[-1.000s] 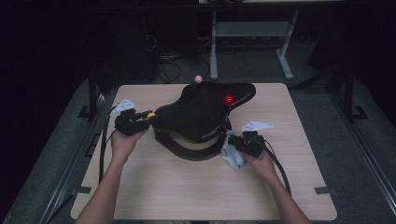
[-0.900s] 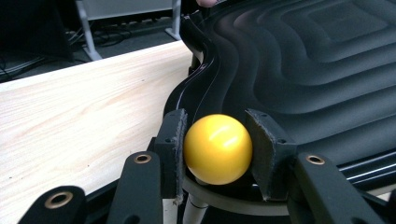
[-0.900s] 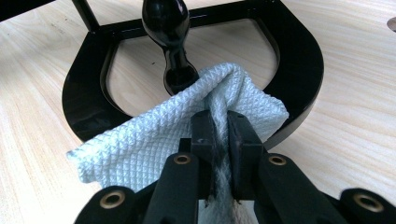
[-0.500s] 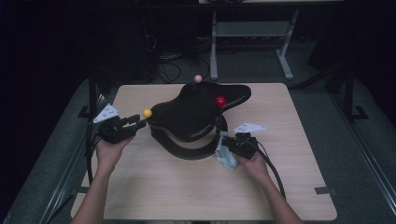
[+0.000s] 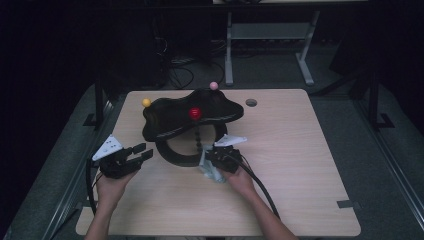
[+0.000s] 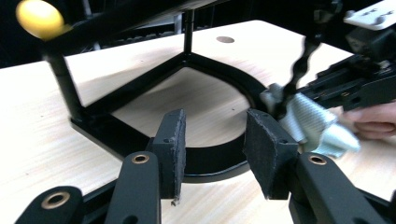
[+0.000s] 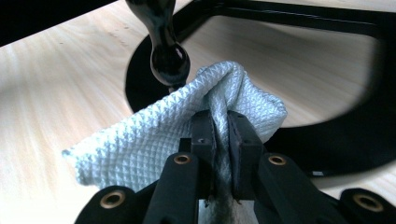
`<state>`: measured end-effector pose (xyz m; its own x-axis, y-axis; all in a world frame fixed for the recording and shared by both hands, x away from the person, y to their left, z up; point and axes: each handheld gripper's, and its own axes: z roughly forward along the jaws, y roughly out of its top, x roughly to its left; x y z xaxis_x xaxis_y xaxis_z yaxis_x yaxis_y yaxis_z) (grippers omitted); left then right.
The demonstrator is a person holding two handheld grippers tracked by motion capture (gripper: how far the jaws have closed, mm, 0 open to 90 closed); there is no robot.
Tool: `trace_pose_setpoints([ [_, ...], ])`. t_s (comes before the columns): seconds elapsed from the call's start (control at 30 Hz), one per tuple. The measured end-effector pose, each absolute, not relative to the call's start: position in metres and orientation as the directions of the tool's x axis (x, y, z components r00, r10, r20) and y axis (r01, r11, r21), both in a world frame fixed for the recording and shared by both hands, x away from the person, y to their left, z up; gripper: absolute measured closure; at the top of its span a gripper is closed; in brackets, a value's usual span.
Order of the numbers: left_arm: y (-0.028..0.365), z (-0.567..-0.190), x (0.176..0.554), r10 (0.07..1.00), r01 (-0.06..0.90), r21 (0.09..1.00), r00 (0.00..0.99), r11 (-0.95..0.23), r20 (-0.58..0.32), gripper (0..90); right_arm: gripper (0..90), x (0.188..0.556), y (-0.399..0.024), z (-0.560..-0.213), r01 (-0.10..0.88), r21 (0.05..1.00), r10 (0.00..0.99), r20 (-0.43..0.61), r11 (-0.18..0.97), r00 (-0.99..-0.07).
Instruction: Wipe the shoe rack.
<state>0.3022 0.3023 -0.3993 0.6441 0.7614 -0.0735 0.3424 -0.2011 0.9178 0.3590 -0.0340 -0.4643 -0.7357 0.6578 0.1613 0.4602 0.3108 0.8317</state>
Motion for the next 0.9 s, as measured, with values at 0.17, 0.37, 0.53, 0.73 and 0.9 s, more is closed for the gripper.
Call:
trace_pose_setpoints([
  [0.17, 0.299, -0.405, 0.295, 0.754, 0.338, 0.921, 0.651, -0.192, -0.082, 57.6, 82.0, 0.356, -0.010, -0.466, 0.453, 0.830, 0.629, 0.169, 0.324, -0.759],
  [0.37, 0.288, -0.408, 0.293, 0.741, 0.332, 0.921, 0.667, -0.204, -0.076, 57.2, 82.0, 0.362, -0.014, -0.465, 0.441, 0.825, 0.650, 0.123, 0.353, -0.750],
  [0.53, 0.269, -0.412, 0.293, 0.721, 0.318, 0.924, 0.690, -0.214, -0.071, 56.4, 82.1, 0.373, -0.030, -0.466, 0.480, 0.817, 0.711, 0.129, 0.318, -0.691],
  [0.73, 0.252, -0.415, 0.296, 0.709, 0.306, 0.927, 0.702, -0.218, -0.065, 56.2, 82.0, 0.363, -0.014, -0.465, 0.444, 0.817, 0.639, 0.126, 0.367, -0.759],
  [0.9, 0.243, -0.417, 0.297, 0.703, 0.294, 0.931, 0.709, -0.218, -0.060, 55.7, 82.0, 0.379, -0.034, -0.466, 0.498, 0.811, 0.711, 0.153, 0.307, -0.687],
])
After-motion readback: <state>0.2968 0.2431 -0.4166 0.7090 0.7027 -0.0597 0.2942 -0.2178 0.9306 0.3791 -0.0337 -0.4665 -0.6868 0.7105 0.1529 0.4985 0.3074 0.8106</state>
